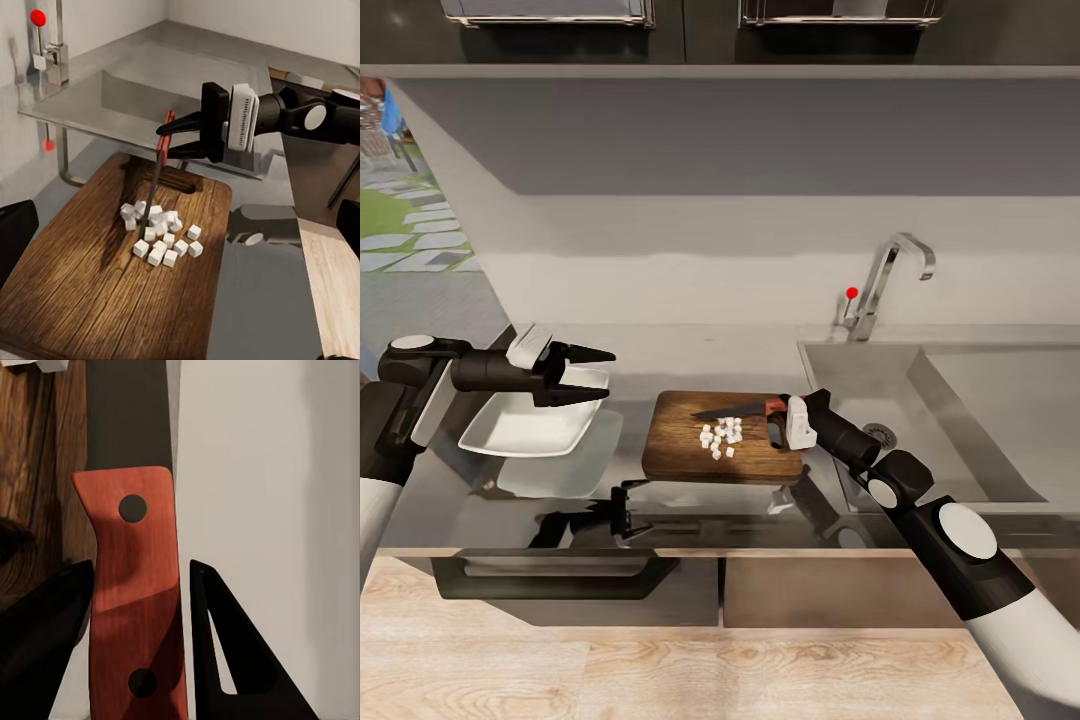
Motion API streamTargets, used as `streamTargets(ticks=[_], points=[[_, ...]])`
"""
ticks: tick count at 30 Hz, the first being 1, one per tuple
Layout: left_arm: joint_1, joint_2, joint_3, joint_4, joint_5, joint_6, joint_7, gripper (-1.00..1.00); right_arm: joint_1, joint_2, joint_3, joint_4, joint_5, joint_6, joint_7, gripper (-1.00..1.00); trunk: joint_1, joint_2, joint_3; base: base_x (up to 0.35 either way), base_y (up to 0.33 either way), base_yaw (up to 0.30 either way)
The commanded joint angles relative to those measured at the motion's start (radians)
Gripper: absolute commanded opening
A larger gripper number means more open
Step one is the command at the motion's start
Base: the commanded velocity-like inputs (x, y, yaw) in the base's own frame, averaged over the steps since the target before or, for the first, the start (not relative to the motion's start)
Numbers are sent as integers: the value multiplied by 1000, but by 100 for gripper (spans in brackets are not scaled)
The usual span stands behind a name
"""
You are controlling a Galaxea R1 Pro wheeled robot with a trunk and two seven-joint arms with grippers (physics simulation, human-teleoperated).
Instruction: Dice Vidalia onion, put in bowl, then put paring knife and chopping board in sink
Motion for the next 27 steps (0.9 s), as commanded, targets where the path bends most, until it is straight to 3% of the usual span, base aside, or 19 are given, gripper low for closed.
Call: streamTargets(ticks=[1,16,27], points=[[-1,1,-3,0,5,11,-1,100,-1,0,0,-1,7,-3,2,-100,0,-1,-1,0,0,0],[-1,1,-3,2,5,9,1,100,-1,0,-8,-1,7,-3,2,-100,0,-1,-1,0,0,0],[-1,-7,-5,11,5,9,4,100,-1,1,-148,-1,-3,0,-2,-100,0,-1,-1,0,0,0]])
